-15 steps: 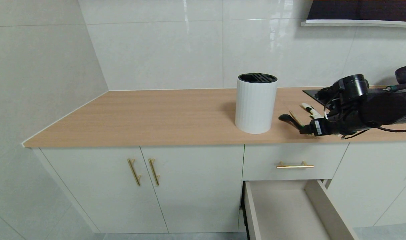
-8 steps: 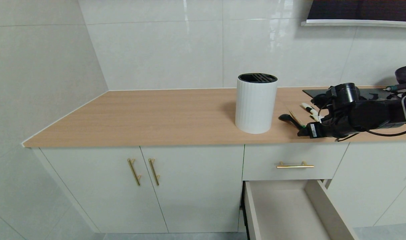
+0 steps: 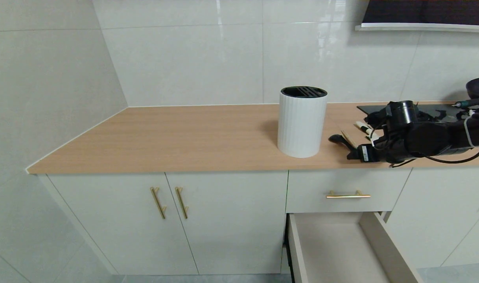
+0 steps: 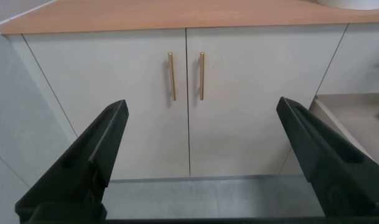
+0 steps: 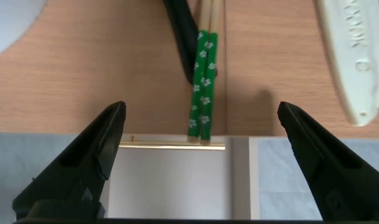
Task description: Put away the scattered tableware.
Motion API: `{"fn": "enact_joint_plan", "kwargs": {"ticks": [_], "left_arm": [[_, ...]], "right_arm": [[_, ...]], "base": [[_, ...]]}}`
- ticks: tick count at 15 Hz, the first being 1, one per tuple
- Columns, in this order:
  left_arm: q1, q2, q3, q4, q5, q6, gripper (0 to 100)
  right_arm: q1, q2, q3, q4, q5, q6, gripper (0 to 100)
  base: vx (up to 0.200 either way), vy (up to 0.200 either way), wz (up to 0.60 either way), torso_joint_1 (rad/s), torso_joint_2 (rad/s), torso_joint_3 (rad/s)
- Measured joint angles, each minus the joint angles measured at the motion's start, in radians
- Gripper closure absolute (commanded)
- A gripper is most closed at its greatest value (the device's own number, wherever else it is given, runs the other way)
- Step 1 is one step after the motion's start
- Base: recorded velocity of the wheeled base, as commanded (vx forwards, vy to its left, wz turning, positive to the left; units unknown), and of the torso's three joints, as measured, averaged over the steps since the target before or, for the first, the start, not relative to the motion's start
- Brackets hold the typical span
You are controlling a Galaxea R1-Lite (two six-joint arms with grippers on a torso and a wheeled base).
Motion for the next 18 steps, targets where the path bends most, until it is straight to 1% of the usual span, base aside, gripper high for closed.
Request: {"fn": "enact_joint_plan", "kwargs": {"ticks": [2, 3, 11, 15, 18], "left_arm": [[0.0, 0.0, 0.0, 0.0, 0.0, 0.0, 0], [0.0, 0.0, 0.0, 0.0, 0.0, 0.001, 0], [0.0, 0.0, 0.0, 0.0, 0.0, 0.0, 0], [0.0, 0.0, 0.0, 0.0, 0.0, 0.0, 0], [0.0, 0.0, 0.0, 0.0, 0.0, 0.0, 0]], "right_arm": [[0.003, 0.005, -0.001, 0.0, -0.002, 0.002, 0], [0.006, 0.007, -0.001, -0.001, -0.002, 0.003, 100], [0.008, 0.022, 0.0, -0.008, -0.003, 0.0, 100], [0.007, 0.017, -0.001, -0.025, -0.038, 0.005, 100], [0.007, -0.044, 0.025, -0.045, -0.041, 0.033, 100]], "base": [[0.0, 0.0, 0.0, 0.0, 0.0, 0.0], [0.0, 0.0, 0.0, 0.0, 0.0, 0.0], [0.0, 0.0, 0.0, 0.0, 0.0, 0.0], [0.0, 0.0, 0.0, 0.0, 0.0, 0.0], [0.0, 0.0, 0.0, 0.0, 0.0, 0.0]]}}
